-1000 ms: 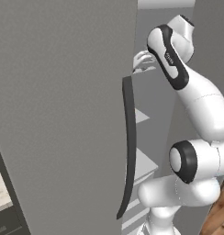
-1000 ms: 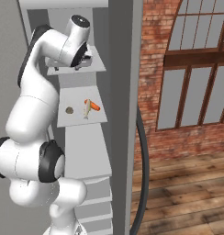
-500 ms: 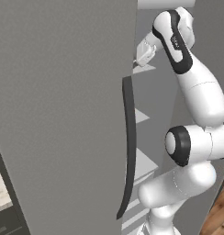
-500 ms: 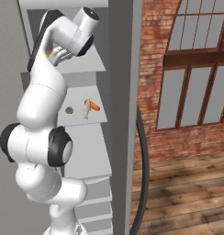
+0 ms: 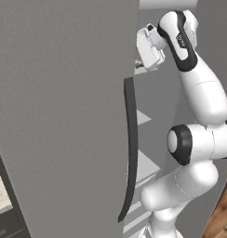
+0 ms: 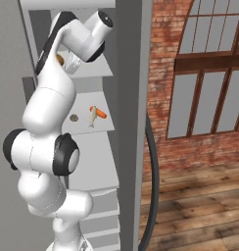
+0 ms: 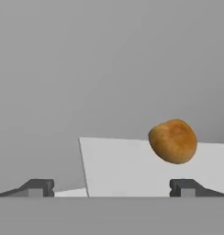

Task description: Take the potato and fish from the highest rack and move them to the second highest rack where the carrot and garlic are located, to maximize freezer space. Close the freezer door after rearranging.

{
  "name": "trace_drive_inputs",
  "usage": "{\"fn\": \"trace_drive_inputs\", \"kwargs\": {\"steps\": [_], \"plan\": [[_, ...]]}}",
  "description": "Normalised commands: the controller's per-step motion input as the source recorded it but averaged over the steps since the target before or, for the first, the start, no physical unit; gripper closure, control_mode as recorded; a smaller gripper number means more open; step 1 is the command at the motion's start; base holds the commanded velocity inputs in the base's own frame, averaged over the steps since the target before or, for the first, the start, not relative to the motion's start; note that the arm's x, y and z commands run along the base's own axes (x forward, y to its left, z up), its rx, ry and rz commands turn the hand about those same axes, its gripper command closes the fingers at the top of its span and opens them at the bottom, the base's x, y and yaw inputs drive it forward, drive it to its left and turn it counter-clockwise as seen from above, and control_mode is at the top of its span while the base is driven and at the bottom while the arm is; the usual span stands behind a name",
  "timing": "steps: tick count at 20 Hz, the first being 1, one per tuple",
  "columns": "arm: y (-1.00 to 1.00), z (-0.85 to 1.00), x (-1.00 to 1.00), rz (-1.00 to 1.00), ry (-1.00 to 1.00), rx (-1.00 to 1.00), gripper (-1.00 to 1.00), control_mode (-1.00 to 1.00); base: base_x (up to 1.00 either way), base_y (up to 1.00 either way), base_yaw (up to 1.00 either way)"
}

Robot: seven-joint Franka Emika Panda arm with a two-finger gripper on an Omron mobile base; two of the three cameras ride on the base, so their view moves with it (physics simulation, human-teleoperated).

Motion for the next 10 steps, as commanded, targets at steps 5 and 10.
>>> {"fn": "trace_drive_inputs", "kwargs": {"steps": [5, 10], "plan": [[0.04, -0.09, 0.37, 0.18, -0.29, -0.01, -1.00, -1.00, 0.00, 0.00, 0.00], [0.09, -0.02, 0.49, 0.04, -0.12, 0.00, -1.00, -1.00, 0.00, 0.00, 0.00]]}}
